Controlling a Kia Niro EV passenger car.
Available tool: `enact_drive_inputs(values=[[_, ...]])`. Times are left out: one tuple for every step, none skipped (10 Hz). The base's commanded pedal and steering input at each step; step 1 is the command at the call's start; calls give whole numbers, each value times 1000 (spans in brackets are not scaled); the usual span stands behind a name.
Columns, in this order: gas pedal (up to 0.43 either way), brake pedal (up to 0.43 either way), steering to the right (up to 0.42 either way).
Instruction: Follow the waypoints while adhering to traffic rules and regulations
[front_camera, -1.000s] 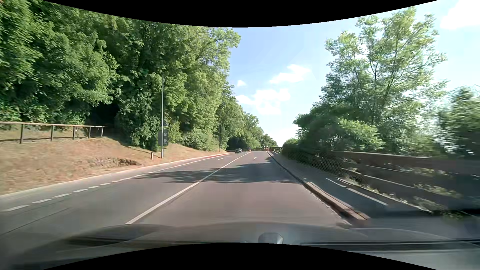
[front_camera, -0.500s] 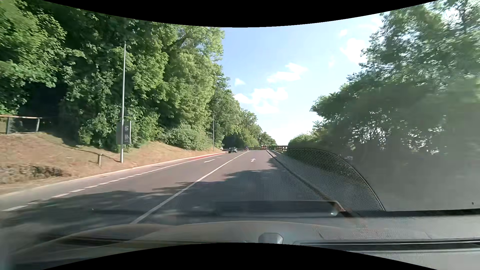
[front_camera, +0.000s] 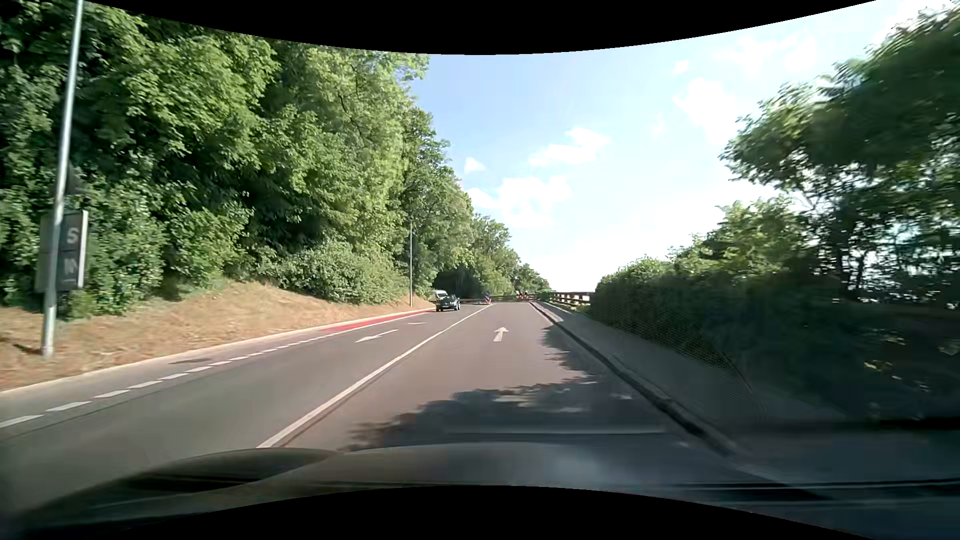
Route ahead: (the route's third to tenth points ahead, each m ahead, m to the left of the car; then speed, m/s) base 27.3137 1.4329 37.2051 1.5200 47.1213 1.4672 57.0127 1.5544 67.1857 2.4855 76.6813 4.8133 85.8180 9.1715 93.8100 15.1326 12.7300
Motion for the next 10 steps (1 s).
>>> enact_drive_inputs(values=[[150,6,7],[150,6,7],[150,6,7],[150,6,7],[150,6,7],[150,6,7],[150,6,7],[150,6,6],[150,6,5],[150,6,4]])
